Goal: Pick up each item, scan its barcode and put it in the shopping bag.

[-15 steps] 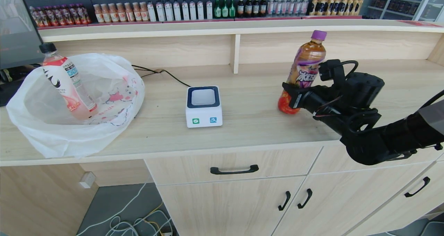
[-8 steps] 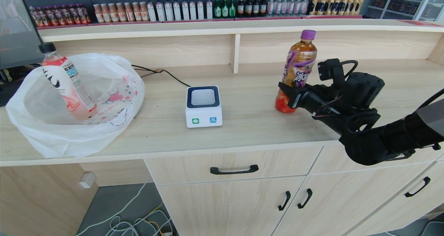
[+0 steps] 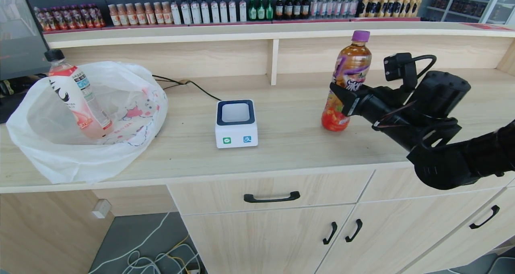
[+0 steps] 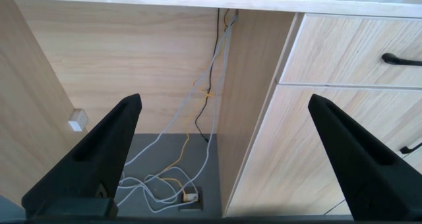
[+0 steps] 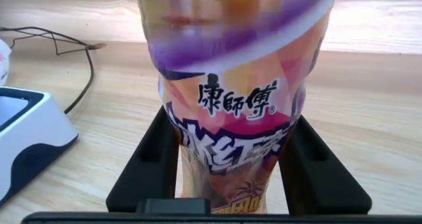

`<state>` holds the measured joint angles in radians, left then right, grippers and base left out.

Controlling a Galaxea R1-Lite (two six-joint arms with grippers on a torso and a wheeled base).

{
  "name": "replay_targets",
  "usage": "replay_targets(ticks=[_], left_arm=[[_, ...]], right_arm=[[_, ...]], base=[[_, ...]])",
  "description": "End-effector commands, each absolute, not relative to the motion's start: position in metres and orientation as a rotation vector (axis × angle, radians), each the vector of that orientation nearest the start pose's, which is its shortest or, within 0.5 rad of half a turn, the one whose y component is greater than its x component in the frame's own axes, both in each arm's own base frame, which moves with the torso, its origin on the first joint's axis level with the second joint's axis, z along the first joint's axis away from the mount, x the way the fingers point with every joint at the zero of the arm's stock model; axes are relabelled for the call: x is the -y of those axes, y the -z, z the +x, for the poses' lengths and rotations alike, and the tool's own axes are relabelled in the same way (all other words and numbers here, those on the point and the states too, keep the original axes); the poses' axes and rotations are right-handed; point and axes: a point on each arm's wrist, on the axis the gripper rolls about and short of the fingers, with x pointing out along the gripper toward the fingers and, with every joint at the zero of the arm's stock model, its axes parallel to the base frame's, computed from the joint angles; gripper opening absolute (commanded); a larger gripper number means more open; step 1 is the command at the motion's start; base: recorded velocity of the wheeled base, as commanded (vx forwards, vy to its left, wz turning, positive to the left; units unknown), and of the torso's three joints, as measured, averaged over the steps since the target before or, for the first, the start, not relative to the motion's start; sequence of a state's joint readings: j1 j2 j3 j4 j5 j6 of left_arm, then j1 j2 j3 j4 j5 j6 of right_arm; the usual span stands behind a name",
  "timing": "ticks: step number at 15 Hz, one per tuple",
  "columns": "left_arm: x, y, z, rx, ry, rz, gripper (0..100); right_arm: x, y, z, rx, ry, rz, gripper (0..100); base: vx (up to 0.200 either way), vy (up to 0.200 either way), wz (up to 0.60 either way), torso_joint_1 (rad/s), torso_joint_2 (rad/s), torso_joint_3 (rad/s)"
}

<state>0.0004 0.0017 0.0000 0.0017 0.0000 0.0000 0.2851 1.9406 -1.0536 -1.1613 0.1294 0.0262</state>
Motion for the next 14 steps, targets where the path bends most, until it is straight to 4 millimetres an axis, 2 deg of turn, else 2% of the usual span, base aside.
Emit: replay_targets(ticks=[1,2,7,10,14], left_arm=[[0.0,-0.075,-0.023,-0.003,0.0,0.0,100],[0.0,-0.075,-0.023,-0.003,0.0,0.0,100],[0.0,-0.075,-0.023,-0.003,0.0,0.0,100],[0.0,-0.075,-0.023,-0.003,0.0,0.0,100],[0.0,-0.075,-0.023,-0.003,0.0,0.0,100]], right_arm=[[-0.1,-0.243,0.327,0.316,-0.418,0.053,0],[-0.099,-0.242,0.321,0.308,-0.42,0.054,0],[-0.09,-0.224,0.24,0.286,-0.471,0.077,0],[-0.084,-0.221,0.215,0.276,-0.48,0.078,0],[-0.081,-0.221,0.202,0.288,-0.486,0.068,0]], base=[[0.0,0.0,0.0,0.0,0.0,0.0],[0.0,0.0,0.0,0.0,0.0,0.0],[0.0,0.0,0.0,0.0,0.0,0.0],[0.0,0.0,0.0,0.0,0.0,0.0],[0.0,0.0,0.0,0.0,0.0,0.0]])
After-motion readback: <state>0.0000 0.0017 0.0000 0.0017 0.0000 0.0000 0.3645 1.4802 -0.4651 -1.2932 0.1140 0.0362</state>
